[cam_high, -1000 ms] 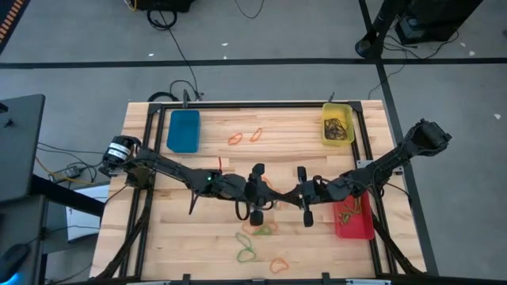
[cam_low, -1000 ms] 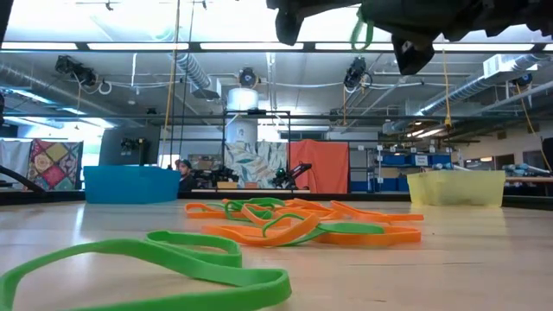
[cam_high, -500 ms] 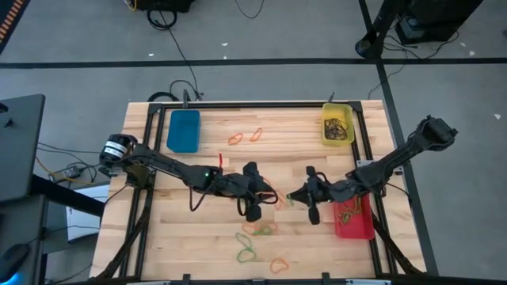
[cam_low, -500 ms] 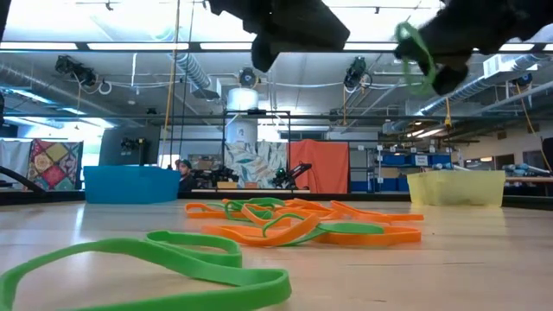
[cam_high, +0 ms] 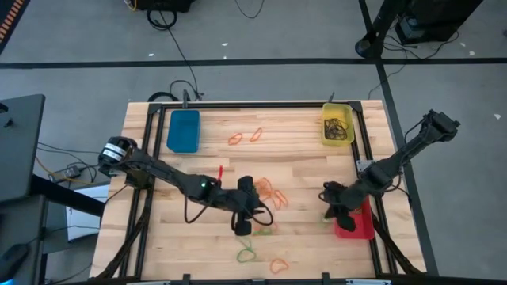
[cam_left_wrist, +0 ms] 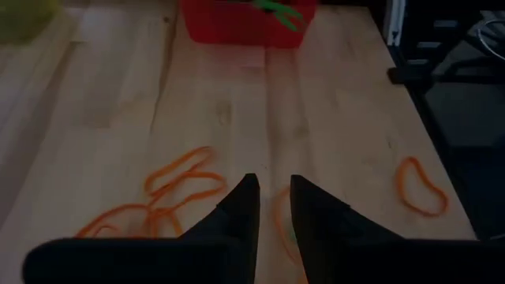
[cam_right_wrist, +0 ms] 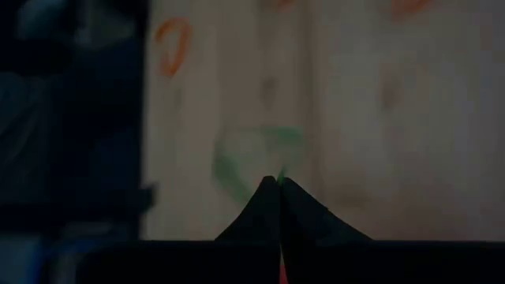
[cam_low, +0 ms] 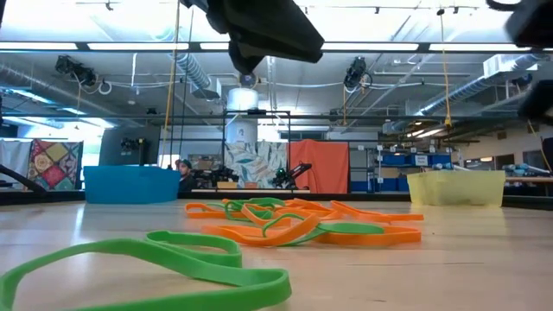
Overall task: Sort rubber bands into baskets
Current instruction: Put the green rubber band into the red bin
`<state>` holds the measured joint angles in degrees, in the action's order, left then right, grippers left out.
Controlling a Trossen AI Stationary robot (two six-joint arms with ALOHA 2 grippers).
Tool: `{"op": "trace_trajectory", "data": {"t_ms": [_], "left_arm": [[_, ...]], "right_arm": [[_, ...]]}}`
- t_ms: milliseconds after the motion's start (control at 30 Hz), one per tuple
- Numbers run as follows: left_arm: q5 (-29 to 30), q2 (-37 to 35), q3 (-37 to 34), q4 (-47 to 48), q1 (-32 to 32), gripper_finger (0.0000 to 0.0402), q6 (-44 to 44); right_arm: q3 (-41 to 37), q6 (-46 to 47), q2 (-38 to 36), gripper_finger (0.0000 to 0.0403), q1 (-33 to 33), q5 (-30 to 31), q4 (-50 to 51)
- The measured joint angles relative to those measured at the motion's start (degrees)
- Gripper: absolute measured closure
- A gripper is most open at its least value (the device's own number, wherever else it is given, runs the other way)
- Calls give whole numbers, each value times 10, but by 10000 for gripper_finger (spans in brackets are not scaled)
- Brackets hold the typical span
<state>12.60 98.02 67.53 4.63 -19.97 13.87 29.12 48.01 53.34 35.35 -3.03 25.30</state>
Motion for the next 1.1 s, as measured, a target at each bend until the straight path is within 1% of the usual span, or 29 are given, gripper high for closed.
{"op": "trace_trajectory", "data": {"t_ms": [100,200,300,367,467,600,667,733,800,900,967,1033,1100], "left_arm": [[0,0,0,1,-6,323,-1],[-5,0,0,11,-12,323,-1],[-22,0,0,29,-18,323,1],[-26,0,0,40,-21,323,5],[-17,0,0,47,-23,323,12],[11,0,0,39,-18,323,2],[12,0,0,41,-14,323,-2],[11,0,0,54,-11,324,-2],[7,0,0,87,-10,324,3],[1,0,0,143,-10,322,36],[-1,5,0,163,-12,320,74],[-2,11,0,175,-17,316,111],[-3,18,0,164,-27,310,125]], "right_arm": [[0,12,0,400,35,-5,-13],[0,34,0,400,74,-34,-28],[0,77,0,400,111,-62,-12],[0,105,0,400,127,-56,15],[0,141,0,400,135,-45,77],[0,166,-1,399,136,-61,141],[0,175,-2,398,136,-58,171],[0,190,-1,398,136,-38,203],[0,213,-1,395,136,-16,222],[0,221,-1,377,142,16,214],[0,211,-1,357,146,44,193],[0,210,1,334,146,48,182],[0,214,2,309,147,41,184]]}}
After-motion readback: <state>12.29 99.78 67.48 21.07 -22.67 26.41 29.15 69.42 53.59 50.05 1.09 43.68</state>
